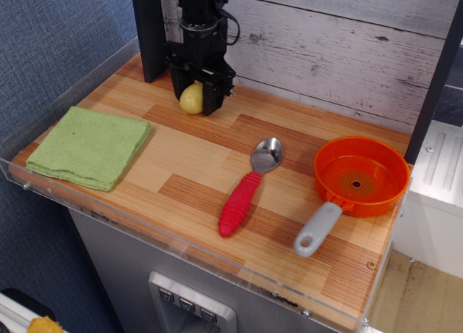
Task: Put the egg on the green rag.
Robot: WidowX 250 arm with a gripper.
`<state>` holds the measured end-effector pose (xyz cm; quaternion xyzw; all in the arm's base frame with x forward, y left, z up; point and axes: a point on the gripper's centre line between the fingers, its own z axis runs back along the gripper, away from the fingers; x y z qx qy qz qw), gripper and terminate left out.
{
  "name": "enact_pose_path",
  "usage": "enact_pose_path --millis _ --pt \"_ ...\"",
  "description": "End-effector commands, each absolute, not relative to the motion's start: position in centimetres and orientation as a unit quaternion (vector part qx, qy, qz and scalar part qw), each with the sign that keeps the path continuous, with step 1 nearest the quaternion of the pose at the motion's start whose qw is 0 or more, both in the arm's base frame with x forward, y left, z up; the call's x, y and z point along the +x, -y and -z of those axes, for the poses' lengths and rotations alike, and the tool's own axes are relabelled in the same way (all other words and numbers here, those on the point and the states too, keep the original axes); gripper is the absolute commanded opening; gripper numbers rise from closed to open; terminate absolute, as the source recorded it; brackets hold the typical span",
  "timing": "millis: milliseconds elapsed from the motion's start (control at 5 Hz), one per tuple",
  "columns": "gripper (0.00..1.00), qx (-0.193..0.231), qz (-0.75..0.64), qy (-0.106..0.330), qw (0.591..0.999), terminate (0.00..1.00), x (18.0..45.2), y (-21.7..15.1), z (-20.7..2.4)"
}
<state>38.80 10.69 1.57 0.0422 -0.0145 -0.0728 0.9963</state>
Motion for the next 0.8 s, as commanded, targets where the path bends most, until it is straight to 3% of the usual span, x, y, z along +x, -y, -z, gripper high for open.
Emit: enact_pose_path --millis 0,200,400,600 --pt "0.0 0.084 0.032 0.053 0.995 0.0 38.5 -12.0 -7.4" --pt "0.0 0.081 -0.024 0.047 0.995 0.0 36.2 -13.3 -8.5" --pt "0.0 0.089 -0.062 0.03 0.994 0.0 34.1 -14.6 -7.8" --pt "0.0 0.076 -0.112 0.042 0.99 0.0 31.1 -16.3 -8.2"
